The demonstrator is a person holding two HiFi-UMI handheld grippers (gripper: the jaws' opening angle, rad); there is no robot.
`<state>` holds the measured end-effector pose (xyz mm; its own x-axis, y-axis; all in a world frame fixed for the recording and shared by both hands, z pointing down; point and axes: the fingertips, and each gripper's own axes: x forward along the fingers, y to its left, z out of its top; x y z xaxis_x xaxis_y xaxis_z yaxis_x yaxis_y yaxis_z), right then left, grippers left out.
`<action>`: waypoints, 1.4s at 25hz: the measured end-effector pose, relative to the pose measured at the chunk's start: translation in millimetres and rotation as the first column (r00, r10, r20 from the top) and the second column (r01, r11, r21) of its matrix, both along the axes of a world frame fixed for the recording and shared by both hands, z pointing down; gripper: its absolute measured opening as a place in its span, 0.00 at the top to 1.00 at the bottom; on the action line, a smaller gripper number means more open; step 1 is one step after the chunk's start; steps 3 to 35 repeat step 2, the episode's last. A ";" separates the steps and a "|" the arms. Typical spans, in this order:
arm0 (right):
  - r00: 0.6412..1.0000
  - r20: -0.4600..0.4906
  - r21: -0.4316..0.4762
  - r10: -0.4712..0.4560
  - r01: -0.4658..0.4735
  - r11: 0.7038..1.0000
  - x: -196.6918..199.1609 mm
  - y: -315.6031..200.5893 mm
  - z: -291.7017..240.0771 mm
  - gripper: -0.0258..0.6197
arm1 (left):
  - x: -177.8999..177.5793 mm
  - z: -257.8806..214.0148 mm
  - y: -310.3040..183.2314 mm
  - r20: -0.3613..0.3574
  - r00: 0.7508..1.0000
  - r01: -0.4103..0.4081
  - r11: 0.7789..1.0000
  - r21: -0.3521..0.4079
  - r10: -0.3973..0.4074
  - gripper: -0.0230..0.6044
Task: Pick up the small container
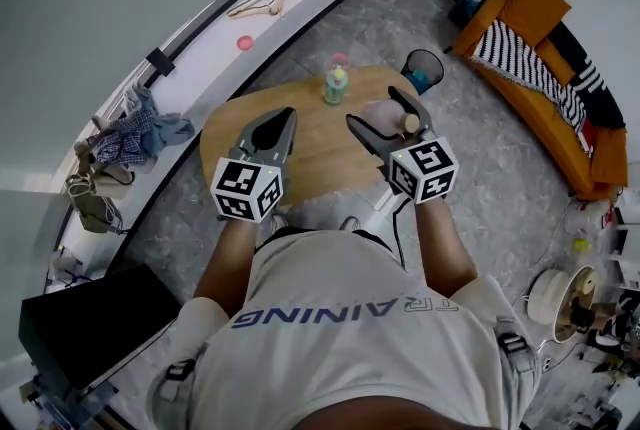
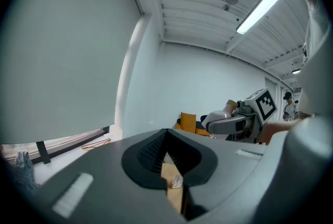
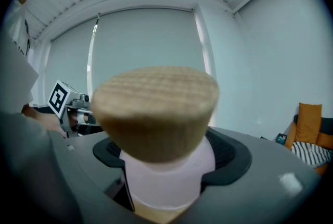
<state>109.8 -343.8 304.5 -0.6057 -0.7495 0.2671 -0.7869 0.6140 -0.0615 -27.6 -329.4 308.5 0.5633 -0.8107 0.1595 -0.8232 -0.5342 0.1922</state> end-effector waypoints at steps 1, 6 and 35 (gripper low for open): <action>1.000 0.001 0.000 -0.001 0.001 1.000 -0.5 1.2 0.1 0.30 | -0.1 -0.1 1.0 0.000 1.000 0.000 1.000 0.001 0.000 0.97; 1.000 0.002 0.001 -0.003 0.003 1.000 -0.9 2.3 0.3 0.30 | -0.2 -0.3 2.1 -0.001 1.000 0.000 1.000 0.002 0.000 0.97; 1.000 0.002 0.001 -0.003 0.003 1.000 -0.9 2.3 0.3 0.30 | -0.2 -0.3 2.1 -0.001 1.000 0.000 1.000 0.002 0.000 0.97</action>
